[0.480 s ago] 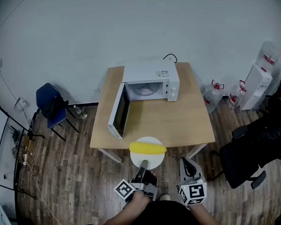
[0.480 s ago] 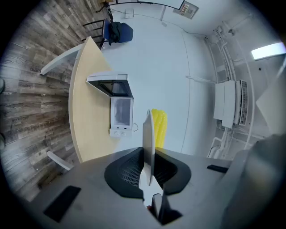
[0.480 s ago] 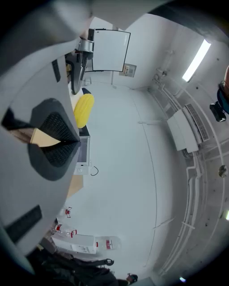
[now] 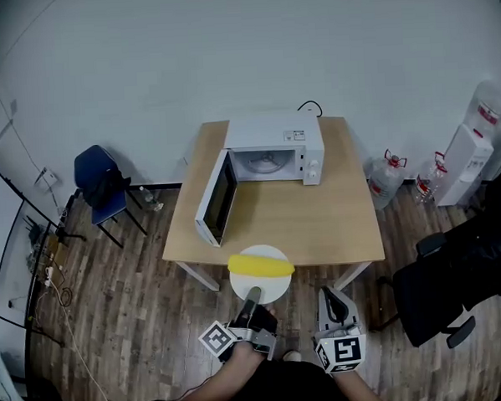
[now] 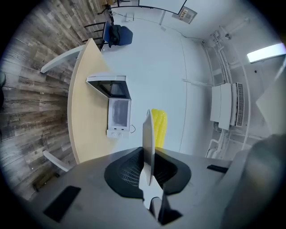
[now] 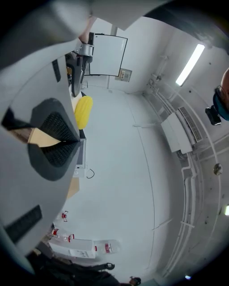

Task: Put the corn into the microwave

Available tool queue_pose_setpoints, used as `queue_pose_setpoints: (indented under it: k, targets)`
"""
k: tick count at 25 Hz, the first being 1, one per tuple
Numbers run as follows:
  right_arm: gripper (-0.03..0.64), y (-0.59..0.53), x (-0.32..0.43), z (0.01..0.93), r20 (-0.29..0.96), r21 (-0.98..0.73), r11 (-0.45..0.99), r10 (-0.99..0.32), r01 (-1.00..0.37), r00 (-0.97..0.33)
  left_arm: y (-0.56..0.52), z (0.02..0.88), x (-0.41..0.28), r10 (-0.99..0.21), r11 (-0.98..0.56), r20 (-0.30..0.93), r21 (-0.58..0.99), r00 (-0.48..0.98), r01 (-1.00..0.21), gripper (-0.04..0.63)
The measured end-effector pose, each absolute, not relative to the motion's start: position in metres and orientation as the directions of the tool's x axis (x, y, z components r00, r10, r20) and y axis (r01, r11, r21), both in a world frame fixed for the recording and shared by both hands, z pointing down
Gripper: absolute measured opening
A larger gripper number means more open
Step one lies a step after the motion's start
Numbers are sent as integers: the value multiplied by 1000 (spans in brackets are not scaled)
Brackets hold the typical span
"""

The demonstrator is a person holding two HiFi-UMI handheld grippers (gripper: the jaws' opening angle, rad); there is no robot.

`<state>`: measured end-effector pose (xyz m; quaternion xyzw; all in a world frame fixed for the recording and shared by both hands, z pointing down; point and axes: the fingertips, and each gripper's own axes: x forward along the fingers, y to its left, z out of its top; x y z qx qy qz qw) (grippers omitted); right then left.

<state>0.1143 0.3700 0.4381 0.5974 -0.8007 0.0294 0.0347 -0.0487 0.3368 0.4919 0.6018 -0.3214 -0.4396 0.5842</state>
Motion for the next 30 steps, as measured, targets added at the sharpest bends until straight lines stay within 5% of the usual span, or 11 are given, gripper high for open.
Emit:
queue_pose_setpoints:
  k: [30]
  targets:
    - [60,226,137,468,184,6,256,-951,-967,-250,200,522,-24,-884,-57,-105,991,456,118,28]
